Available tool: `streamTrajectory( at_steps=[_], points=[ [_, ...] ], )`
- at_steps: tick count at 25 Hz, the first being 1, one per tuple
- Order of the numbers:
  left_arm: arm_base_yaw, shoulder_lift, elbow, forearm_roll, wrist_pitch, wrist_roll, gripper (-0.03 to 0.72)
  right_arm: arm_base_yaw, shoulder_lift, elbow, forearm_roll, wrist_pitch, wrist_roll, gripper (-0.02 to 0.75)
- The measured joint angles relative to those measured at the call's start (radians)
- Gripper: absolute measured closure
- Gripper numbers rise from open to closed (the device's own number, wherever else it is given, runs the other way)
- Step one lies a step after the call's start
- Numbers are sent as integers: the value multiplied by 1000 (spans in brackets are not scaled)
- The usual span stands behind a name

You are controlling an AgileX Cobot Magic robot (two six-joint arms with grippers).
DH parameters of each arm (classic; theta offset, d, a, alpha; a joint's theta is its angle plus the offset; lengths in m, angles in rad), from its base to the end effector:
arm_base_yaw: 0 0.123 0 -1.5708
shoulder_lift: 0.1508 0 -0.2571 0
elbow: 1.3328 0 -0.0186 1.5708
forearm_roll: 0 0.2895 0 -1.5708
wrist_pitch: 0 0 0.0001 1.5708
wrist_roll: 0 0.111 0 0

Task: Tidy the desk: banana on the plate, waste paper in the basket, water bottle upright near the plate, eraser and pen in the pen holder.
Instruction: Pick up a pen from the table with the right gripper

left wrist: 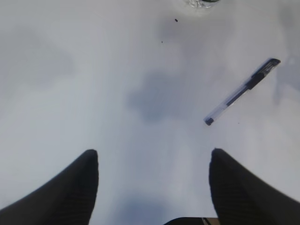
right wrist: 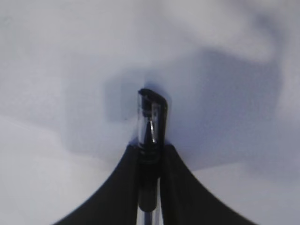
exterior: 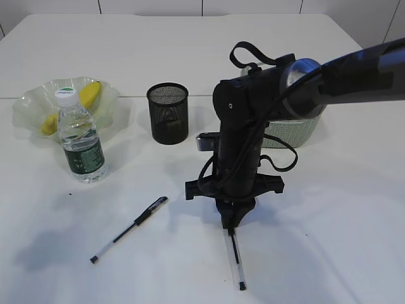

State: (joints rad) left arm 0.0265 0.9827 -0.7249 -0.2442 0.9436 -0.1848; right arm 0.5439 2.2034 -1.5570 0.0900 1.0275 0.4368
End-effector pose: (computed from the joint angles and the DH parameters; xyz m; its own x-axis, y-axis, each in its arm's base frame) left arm 0.2294 -0.0157 0.2280 -0.8631 -0.3408 -0.3727 -0.2292 0.9220 -0.3121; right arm 0.3678 0.2324 0.0567 -0.9970 -0.0613 0.0482 -0.0583 0.9964 0.0615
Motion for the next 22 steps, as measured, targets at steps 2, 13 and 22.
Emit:
streamTrajectory(
  at_steps=[2,13,22],
  points=[
    [0,0,0,0,0,0,162,0,0,0,0,0,-28,672],
    [0,0,0,0,4,0,162,0,-154,2,-60,-127,-143,675],
    [0,0,0,0,5,0,162,0,-230,-16,-124,-447,-174,675]
  ],
)
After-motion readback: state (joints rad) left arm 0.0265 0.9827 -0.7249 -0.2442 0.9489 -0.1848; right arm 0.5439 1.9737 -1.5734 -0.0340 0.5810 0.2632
